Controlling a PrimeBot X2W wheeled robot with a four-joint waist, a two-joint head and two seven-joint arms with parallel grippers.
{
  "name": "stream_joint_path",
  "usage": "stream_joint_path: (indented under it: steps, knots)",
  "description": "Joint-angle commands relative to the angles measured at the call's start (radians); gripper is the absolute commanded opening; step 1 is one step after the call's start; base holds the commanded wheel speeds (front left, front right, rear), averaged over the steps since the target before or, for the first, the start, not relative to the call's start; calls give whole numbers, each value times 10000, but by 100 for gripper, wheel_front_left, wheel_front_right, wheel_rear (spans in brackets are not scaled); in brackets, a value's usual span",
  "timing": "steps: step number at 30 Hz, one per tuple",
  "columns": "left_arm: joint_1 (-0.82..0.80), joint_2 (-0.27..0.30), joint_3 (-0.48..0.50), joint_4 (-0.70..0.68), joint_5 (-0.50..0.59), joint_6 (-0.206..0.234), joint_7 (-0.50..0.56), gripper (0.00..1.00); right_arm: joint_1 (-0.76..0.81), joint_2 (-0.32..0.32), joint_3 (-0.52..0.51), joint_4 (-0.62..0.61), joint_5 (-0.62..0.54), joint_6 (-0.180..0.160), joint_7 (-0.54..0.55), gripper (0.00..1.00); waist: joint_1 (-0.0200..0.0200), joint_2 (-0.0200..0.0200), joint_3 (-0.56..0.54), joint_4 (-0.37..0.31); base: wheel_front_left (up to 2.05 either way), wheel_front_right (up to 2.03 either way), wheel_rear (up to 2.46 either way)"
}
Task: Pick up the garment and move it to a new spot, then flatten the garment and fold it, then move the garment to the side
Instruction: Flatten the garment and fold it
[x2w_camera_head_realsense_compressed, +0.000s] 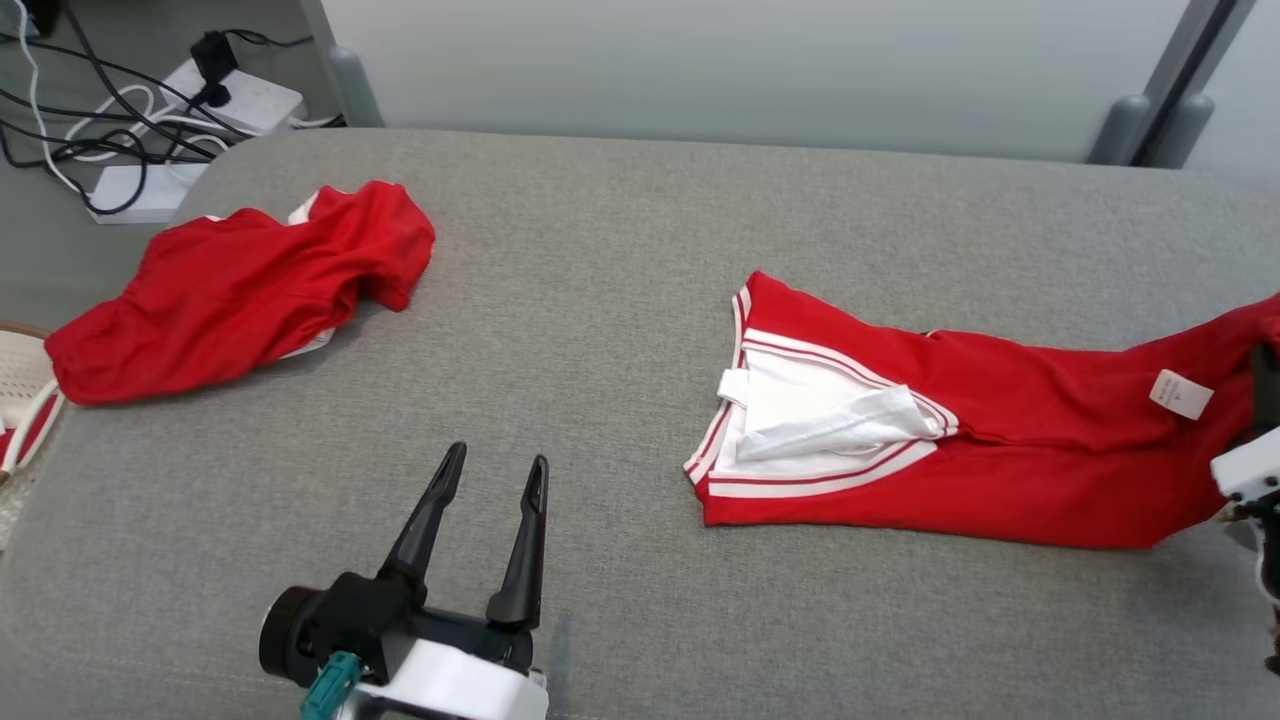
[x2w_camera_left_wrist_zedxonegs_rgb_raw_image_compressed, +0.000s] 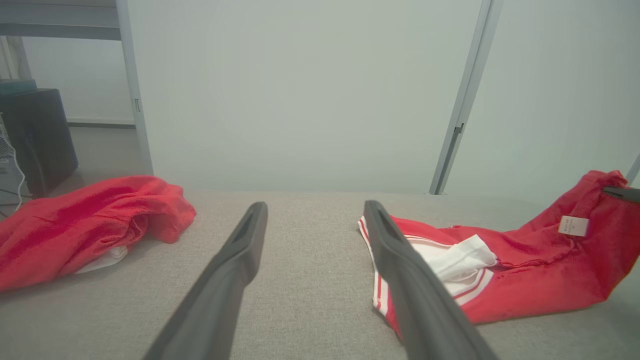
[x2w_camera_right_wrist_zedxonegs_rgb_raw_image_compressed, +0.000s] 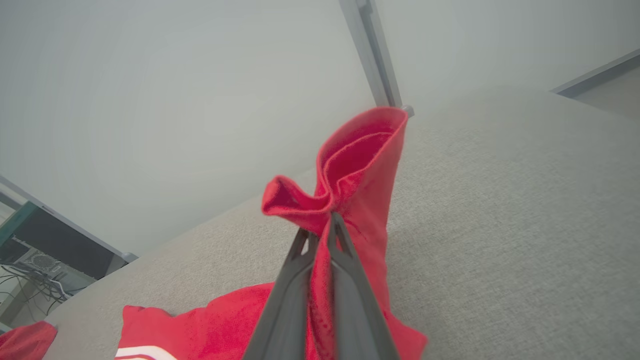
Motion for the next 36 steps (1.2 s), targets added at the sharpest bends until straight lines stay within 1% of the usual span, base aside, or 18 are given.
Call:
stream_joint_path:
  steps: [1,4,5,9,14,18,23,29,36]
  knots:
    - [-60,18,267,-198,-44,83,-103,100,186,0,285,-600,49,16,103,0,0,-1,-166,160,0,0,0]
    - [18,18,223,-192,-69,110,-103,100,538,392,352,-1343,-21,16,298,0,0,-1,-322,377,0,0,0]
    - [18,18,223,-192,-69,110,-103,100,538,392,352,-1343,-21,16,298,0,0,-1,-322,377,0,0,0]
    - [114,18,150,-178,-63,130,-103,100,857,986,394,-1977,-181,16,536,0,0,-1,-452,721,0,0,0]
    - [150,18,133,-159,-91,150,-103,100,969,1675,328,-2274,-446,16,681,0,0,-1,-452,1164,0,0,0]
    - [93,18,38,-156,-181,174,-103,100,835,2060,257,-2276,-574,16,641,0,0,-1,-349,1555,0,0,0]
    - [34,18,-36,-112,-265,213,-103,100,593,2286,259,-2035,-723,16,534,0,0,-1,-209,2047,0,0,0]
    - [21,18,-76,-68,-340,224,-103,100,318,2383,366,-1604,-694,16,206,0,0,-1,-112,2490,0,0,0]
    - [-27,18,-159,-7,-414,259,-103,100,-53,2397,1280,-773,0,16,-343,0,0,-1,-7,2816,0,0,0]
